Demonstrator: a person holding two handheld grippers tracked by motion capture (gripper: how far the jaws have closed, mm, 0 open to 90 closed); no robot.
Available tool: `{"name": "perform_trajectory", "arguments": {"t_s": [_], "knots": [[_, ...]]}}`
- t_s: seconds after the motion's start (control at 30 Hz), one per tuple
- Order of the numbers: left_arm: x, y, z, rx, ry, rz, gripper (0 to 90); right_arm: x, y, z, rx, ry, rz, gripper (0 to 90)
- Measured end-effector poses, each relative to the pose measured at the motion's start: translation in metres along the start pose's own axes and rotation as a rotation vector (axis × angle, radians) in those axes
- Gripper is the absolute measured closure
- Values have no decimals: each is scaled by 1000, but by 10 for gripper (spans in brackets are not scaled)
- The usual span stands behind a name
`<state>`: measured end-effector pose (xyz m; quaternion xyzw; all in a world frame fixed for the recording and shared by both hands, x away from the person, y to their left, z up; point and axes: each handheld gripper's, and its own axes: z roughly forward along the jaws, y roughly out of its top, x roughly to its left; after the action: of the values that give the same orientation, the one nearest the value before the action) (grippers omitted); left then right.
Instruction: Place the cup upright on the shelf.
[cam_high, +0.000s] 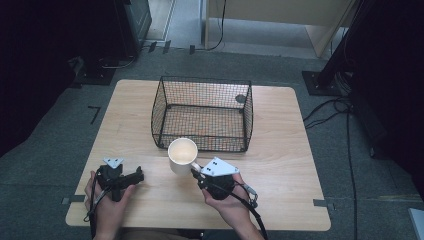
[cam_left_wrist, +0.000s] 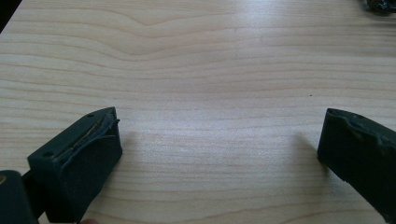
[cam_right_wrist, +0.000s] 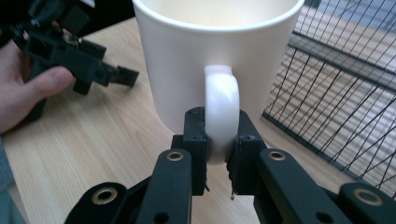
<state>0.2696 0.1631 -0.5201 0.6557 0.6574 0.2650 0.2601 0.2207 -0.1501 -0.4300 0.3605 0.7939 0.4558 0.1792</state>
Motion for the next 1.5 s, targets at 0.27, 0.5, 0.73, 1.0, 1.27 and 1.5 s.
{"name": "perform_trajectory", "arguments": {"t_s": [0.27, 0.5, 0.73, 1.0, 1.27, 1.5], "knots": [[0, 0, 0, 0, 0, 0, 0, -6, 18, -8, -58, -4, -3, 805], [0, 0, 0, 1, -2, 2, 0, -11, 32, -12, -83, -20, -12, 805], [0, 0, 0, 1, -2, 2, 0, -21, 46, -17, -103, -46, -21, 805], [0, 0, 0, 3, -3, 3, 0, -36, 62, -17, -119, -76, -14, 805], [0, 0, 0, 1, -3, 2, 0, -59, 72, -3, -103, -105, 12, 805], [0, 0, 0, 3, -3, 5, 0, -83, 80, 14, -74, -137, 48, 805]]}}
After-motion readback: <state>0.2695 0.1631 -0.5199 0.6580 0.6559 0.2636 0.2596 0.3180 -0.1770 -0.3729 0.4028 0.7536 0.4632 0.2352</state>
